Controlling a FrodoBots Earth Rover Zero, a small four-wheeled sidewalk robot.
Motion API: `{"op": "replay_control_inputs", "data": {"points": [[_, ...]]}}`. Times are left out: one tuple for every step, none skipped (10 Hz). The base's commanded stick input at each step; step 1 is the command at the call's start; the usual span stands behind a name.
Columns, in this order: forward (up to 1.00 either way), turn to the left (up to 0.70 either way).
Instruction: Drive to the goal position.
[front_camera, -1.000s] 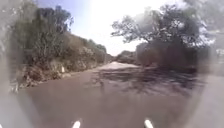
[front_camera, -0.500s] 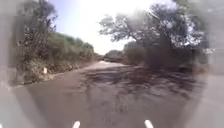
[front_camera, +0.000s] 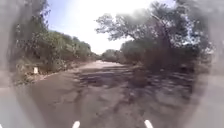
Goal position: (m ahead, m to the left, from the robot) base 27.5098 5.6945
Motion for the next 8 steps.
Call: {"op": "replay_control_inputs", "data": {"points": [[0.85,0.0],[0.85,0.0],[0.85,0.0],[0.85,0.0],[0.85,0.0],[0.85,0.0],[0.85,0.0],[0.85,0.0]]}}
